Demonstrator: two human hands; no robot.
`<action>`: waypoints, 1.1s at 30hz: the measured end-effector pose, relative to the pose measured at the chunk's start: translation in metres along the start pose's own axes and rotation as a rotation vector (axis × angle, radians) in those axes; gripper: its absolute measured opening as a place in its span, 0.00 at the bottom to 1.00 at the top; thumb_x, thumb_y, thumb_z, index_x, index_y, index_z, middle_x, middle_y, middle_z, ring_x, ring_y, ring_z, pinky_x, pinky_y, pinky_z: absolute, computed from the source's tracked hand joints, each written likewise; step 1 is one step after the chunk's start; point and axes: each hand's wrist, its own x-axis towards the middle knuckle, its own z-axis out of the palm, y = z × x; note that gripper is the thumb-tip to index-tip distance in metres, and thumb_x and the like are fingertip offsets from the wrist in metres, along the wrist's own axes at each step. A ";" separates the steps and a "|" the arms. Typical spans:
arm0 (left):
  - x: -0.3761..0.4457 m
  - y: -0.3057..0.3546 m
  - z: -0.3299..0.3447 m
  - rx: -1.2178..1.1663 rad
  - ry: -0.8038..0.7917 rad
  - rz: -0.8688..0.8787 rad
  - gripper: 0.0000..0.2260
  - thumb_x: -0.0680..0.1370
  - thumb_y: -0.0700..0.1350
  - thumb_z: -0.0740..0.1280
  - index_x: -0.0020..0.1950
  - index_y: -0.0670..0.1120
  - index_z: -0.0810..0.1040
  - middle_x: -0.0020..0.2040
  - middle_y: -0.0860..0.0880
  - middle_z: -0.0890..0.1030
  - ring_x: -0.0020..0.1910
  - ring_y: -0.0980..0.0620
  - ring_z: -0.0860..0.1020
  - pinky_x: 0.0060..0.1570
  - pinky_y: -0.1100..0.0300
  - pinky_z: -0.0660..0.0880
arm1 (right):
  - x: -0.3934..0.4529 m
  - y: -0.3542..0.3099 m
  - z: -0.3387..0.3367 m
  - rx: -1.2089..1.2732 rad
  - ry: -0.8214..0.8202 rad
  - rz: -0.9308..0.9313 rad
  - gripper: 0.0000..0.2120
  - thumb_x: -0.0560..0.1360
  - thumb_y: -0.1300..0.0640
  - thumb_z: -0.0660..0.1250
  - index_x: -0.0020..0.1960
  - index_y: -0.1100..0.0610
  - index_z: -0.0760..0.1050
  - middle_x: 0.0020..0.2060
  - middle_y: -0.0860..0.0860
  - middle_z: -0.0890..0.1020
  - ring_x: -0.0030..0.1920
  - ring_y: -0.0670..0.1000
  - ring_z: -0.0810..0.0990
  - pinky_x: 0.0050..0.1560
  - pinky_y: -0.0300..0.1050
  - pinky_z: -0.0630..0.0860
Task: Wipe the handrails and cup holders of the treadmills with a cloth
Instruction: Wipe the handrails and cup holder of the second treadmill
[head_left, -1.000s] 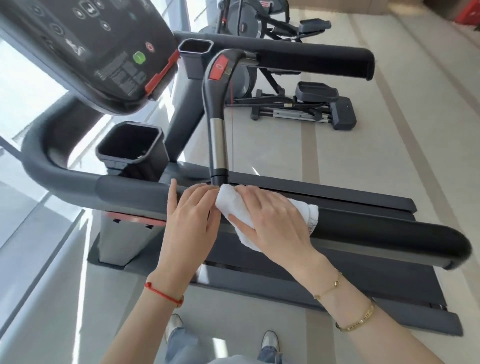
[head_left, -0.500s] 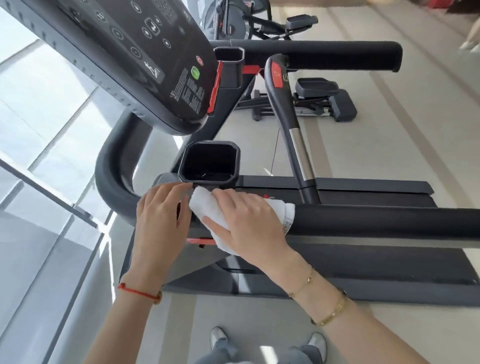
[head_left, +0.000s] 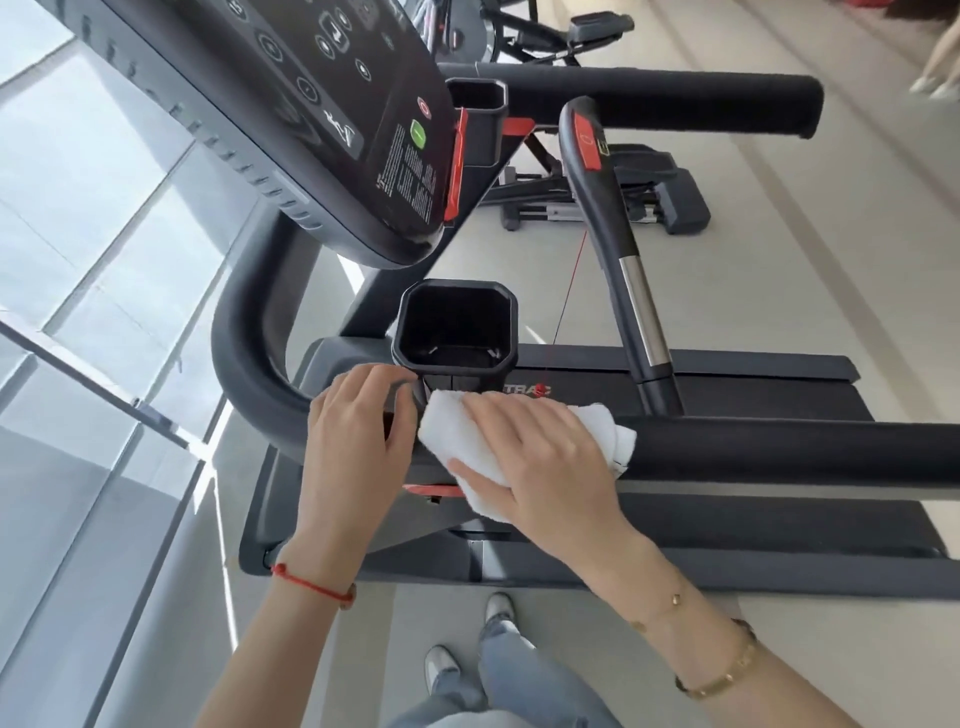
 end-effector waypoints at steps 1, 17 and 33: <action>0.004 0.000 0.000 -0.017 0.021 -0.015 0.06 0.80 0.42 0.62 0.54 0.47 0.78 0.50 0.53 0.80 0.48 0.50 0.77 0.53 0.51 0.74 | -0.003 0.006 -0.003 0.008 0.000 -0.051 0.22 0.79 0.43 0.61 0.64 0.57 0.76 0.57 0.50 0.81 0.56 0.53 0.79 0.59 0.50 0.74; 0.067 0.001 0.006 0.050 -0.113 -0.127 0.17 0.82 0.48 0.62 0.70 0.46 0.74 0.62 0.49 0.79 0.59 0.49 0.77 0.59 0.56 0.73 | 0.153 0.091 0.025 0.335 -0.489 0.026 0.21 0.80 0.40 0.56 0.70 0.47 0.61 0.65 0.48 0.73 0.60 0.54 0.75 0.51 0.50 0.70; 0.072 -0.019 0.014 -0.002 -0.169 -0.122 0.19 0.81 0.51 0.61 0.71 0.48 0.73 0.55 0.52 0.80 0.52 0.53 0.78 0.50 0.62 0.73 | 0.168 0.093 0.040 0.312 -0.532 -0.066 0.22 0.80 0.47 0.59 0.72 0.39 0.58 0.68 0.42 0.70 0.60 0.53 0.76 0.53 0.51 0.71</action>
